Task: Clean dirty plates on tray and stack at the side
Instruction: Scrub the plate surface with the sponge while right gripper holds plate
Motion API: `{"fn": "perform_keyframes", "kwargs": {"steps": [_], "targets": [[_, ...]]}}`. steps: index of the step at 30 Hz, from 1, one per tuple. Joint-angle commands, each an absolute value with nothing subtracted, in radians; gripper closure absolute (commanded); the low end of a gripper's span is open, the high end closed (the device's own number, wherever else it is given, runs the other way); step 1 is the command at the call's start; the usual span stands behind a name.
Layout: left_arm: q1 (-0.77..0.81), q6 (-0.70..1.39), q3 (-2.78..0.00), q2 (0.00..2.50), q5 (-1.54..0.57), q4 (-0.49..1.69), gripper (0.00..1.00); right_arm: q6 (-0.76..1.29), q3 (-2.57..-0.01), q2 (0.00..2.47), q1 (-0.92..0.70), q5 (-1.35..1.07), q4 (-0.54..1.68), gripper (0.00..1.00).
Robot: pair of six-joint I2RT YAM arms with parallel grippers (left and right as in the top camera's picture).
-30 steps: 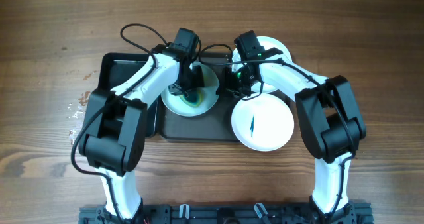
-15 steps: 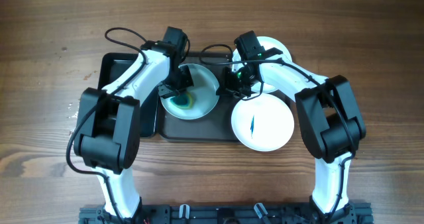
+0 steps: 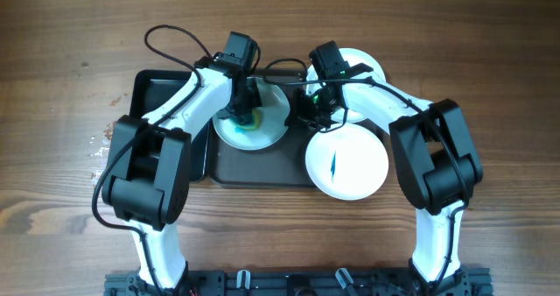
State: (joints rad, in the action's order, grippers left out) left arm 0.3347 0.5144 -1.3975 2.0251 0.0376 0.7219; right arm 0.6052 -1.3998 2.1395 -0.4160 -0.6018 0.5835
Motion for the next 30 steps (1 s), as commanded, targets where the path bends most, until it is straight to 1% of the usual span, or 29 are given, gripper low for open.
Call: {"fn": "perform_keyframes", "kwargs": {"steps": [1, 2, 6, 9, 12, 14, 17, 20, 23, 26, 28, 30], "targets": [[0.342, 0.54, -1.387, 2.045, 0.129, 0.795, 0.96, 0.602, -1.393, 2.186, -0.421, -0.584, 0.588, 0.96], [0.349, 0.522, -1.387, 2.045, 0.076, 0.821, 0.96, 0.602, -1.393, 2.186, -0.421, -0.584, 0.588, 0.96], [0.369, 0.307, -1.387, 2.045, -0.307, 0.869, 0.96, 0.602, -1.393, 2.186, -0.421, -0.585, 0.588, 0.96], [0.366, 0.292, -1.387, 2.045, -0.411, 0.828, 0.96, 0.602, -1.393, 2.186, -0.421, -0.585, 0.588, 0.96], [0.353, 0.3, -1.387, 2.045, -0.401, 0.731, 0.96, 0.602, -1.393, 2.186, -0.421, -0.584, 0.588, 0.96], [0.345, 0.339, -1.387, 2.045, -0.34, 0.688, 0.96, 0.602, -1.393, 2.186, -0.421, -0.584, 0.588, 0.96], [0.33, 0.44, -1.387, 2.045, -0.097, 0.658, 0.96, 0.601, -1.393, 2.186, -0.421, -0.584, 0.588, 0.96], [0.318, 0.519, -1.387, 2.045, 0.144, 0.686, 0.96, 0.602, -1.393, 2.186, -0.421, -0.584, 0.588, 0.96], [0.318, 0.562, -1.387, 2.045, 0.279, 0.762, 0.96, 0.602, -1.393, 2.186, -0.421, -0.584, 0.588, 0.96], [0.322, 0.562, -1.387, 2.045, 0.255, 0.834, 0.96, 0.602, -1.393, 2.186, -0.421, -0.584, 0.588, 0.96], [0.333, 0.549, -1.387, 2.045, 0.155, 0.903, 0.96, 0.603, -1.393, 2.186, -0.421, -0.584, 0.588, 0.96], [0.348, 0.458, -1.387, 2.045, 0.021, 0.931, 0.96, 0.603, -1.393, 2.186, -0.421, -0.584, 0.588, 0.96]]}}
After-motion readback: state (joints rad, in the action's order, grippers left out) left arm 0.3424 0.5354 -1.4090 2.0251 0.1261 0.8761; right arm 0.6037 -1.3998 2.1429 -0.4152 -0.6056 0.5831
